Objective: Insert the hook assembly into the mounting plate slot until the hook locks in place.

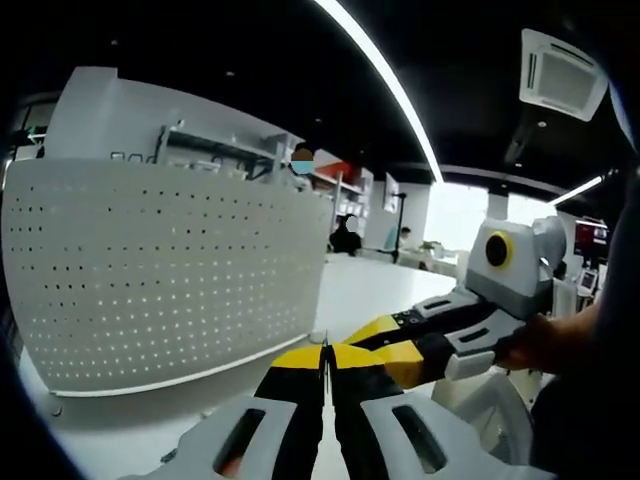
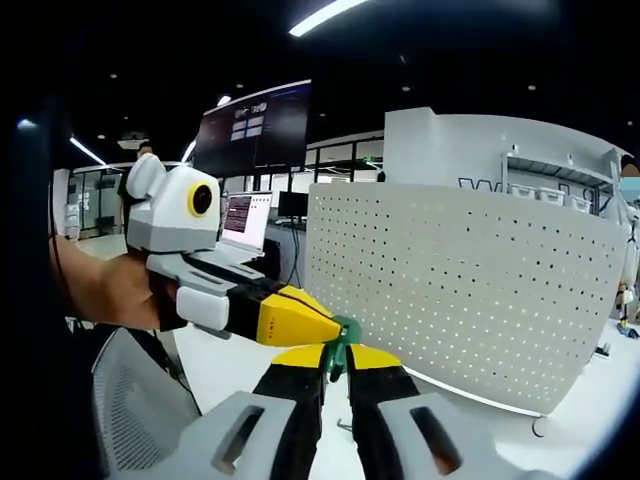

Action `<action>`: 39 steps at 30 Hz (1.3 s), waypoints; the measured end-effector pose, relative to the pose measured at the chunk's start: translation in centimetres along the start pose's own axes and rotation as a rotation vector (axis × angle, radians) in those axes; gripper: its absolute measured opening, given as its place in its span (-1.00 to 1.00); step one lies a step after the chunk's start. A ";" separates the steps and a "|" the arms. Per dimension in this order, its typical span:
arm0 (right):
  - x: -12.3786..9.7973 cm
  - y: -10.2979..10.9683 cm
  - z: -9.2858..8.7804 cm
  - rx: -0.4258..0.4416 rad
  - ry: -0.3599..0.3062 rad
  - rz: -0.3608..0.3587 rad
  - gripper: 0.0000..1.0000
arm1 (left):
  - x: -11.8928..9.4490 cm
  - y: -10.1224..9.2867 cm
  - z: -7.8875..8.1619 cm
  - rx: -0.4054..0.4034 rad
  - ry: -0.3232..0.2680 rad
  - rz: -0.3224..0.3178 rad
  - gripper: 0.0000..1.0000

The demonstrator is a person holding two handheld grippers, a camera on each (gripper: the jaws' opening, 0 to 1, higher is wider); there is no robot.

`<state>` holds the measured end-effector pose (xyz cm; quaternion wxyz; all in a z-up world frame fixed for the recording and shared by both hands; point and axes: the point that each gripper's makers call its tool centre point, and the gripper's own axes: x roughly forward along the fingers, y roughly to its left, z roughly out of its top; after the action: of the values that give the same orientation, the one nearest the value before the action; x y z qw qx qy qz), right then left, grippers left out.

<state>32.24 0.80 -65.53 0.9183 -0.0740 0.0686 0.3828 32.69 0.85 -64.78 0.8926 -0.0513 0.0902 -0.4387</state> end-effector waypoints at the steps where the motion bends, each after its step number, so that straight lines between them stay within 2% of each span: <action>1: 0.0 0.0 0.0 0.000 0.000 -0.001 -0.88 | 0.0 0.0 0.0 0.001 -0.002 0.001 -0.97; 21: 0.1 -0.4 -0.4 0.010 0.012 -0.011 -0.95 | 0.2 -0.1 -0.3 -0.016 0.012 -0.003 -0.97; 39: 0.2 -0.7 -0.3 0.018 0.027 -0.029 -0.95 | 0.1 -0.2 0.1 -0.041 -0.016 -0.021 -0.85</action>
<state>32.83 0.42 -65.79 0.9233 -0.0718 0.0832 0.3680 32.57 0.67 -64.66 0.8873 -0.0741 0.0914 -0.4459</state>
